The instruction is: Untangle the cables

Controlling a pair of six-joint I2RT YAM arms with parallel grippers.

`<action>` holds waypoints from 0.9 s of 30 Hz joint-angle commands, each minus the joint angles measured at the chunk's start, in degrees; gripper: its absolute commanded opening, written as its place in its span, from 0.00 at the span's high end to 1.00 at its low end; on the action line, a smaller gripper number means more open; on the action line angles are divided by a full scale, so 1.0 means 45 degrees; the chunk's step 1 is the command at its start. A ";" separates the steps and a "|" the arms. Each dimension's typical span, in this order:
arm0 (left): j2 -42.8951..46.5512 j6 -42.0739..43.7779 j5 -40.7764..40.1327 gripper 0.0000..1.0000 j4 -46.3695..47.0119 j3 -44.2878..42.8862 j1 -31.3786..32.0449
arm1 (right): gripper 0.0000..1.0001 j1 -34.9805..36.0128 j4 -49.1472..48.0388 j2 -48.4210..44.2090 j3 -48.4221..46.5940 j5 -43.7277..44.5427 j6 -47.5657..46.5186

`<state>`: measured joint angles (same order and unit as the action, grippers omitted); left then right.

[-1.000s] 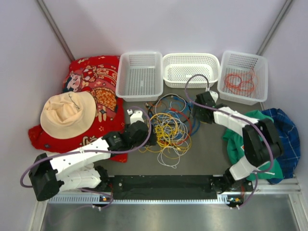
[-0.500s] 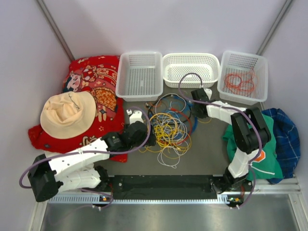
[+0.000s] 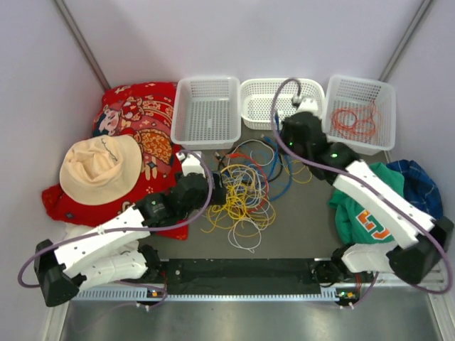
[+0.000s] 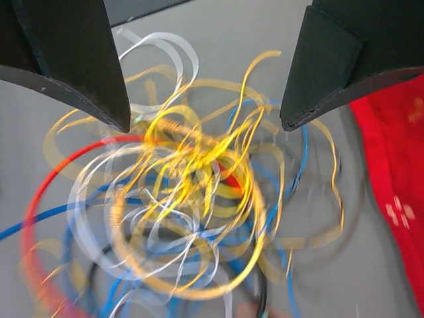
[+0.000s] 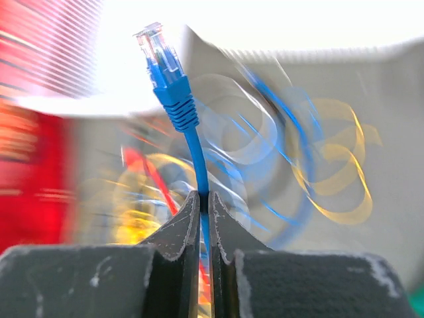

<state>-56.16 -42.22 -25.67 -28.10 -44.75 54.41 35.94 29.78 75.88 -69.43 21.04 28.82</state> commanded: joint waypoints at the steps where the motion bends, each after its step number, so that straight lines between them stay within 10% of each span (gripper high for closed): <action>1: 0.0897 0.1779 -0.0916 0.01 0.1978 -0.1382 -0.0119 | 1.00 0.0800 0.1524 -0.1975 -0.3063 -0.0083 -0.0681; 18: 0.1837 0.6705 0.5135 0.01 1.3619 0.0764 -0.0119 | 1.00 0.1192 0.4104 -0.2780 -0.7911 -0.2624 0.0607; 27: 0.1153 0.6804 0.8452 0.01 1.4740 0.0649 -0.0119 | 1.00 0.1212 0.4184 -0.2760 -0.7443 -0.2838 0.1076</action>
<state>-49.91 -13.17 1.76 30.39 -41.67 53.93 40.73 49.43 64.29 -103.04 9.41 32.05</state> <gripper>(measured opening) 0.989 0.028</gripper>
